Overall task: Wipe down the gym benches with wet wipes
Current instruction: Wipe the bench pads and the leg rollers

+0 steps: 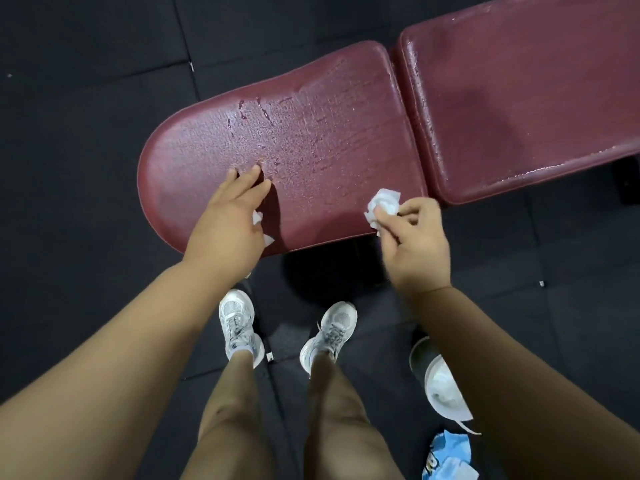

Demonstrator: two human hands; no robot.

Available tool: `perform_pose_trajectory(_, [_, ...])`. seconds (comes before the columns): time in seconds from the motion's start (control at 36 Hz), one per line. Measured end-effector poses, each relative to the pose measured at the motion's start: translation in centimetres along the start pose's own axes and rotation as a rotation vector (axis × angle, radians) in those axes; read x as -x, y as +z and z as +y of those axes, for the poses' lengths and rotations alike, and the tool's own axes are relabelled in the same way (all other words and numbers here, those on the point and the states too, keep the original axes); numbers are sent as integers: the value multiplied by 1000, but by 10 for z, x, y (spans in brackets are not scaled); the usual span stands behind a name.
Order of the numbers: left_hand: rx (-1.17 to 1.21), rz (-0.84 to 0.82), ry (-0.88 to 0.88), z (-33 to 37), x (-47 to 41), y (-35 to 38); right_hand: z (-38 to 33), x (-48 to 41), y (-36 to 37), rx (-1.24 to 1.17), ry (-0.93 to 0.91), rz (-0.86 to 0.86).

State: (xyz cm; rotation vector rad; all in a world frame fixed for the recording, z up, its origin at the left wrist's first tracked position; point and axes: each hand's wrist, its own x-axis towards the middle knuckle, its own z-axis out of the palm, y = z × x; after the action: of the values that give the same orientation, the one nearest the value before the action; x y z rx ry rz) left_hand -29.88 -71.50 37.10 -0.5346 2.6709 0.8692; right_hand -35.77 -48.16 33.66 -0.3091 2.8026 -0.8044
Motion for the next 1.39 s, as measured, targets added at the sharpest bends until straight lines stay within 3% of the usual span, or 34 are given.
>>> perform_pose_trajectory(0.19, [-158, -13, -42, -38, 19, -20, -47, 16, 29, -170, 280, 358])
perform_pose_trajectory(0.25, [-190, -39, -12, -53, 19, -27, -75, 22, 46, -227, 320, 357])
perform_pose_trajectory(0.31, [-219, -80, 47, -66, 18, -33, -104, 33, 65, -255, 189, 249])
perform_pose_trajectory(0.42, [-200, -116, 102, -76, 13, -47, -121, 44, 85, -95, -301, -100])
perform_pose_trajectory(0.47, [-175, -113, 101, -78, 8, -55, -111, 32, 80, 66, -494, -117])
perform_pose_trajectory(0.56, [-172, -75, 124, -85, -1, -65, -92, -6, 54, 250, -325, -67])
perform_pose_trajectory(0.67, [-175, -85, 56, -94, -12, -72, -85, -38, 35, 357, 64, 186])
perform_pose_trajectory(0.72, [-197, -129, 46, -95, -16, -75, -109, -33, 51, 308, 155, 157])
perform_pose_trajectory(0.78, [-232, -164, 46, -95, -18, -78, -127, -17, 83, 232, 26, 1])
perform_pose_trajectory(0.89, [-270, -224, 33, -95, -23, -85, -151, 7, 95, 181, -539, -309])
perform_pose_trajectory(0.92, [-273, -233, 41, -95, -24, -86, -146, 1, 91, 234, -597, -276])
perform_pose_trajectory(0.97, [-269, -245, 40, -98, -25, -88, -133, -22, 73, 275, -528, -178])
perform_pose_trajectory(1.08, [-235, -230, 29, -100, -25, -87, -106, -74, 41, 362, 52, 43])
perform_pose_trajectory(1.14, [-217, -225, 20, -100, -25, -86, -118, -80, 41, 348, 222, 144])
perform_pose_trajectory(1.19, [-193, -217, 15, -101, -25, -85, -136, -71, 60, 322, 140, 86])
perform_pose_trajectory(1.31, [-68, -158, 11, -106, -25, -85, -171, -30, 85, 172, -367, -314])
perform_pose_trajectory(1.33, [-15, -130, -5, -107, -26, -86, -172, -29, 83, 204, -519, -336])
perform_pose_trajectory(1.39, [66, -59, -30, -109, -27, -88, -158, -44, 73, 335, -616, -396])
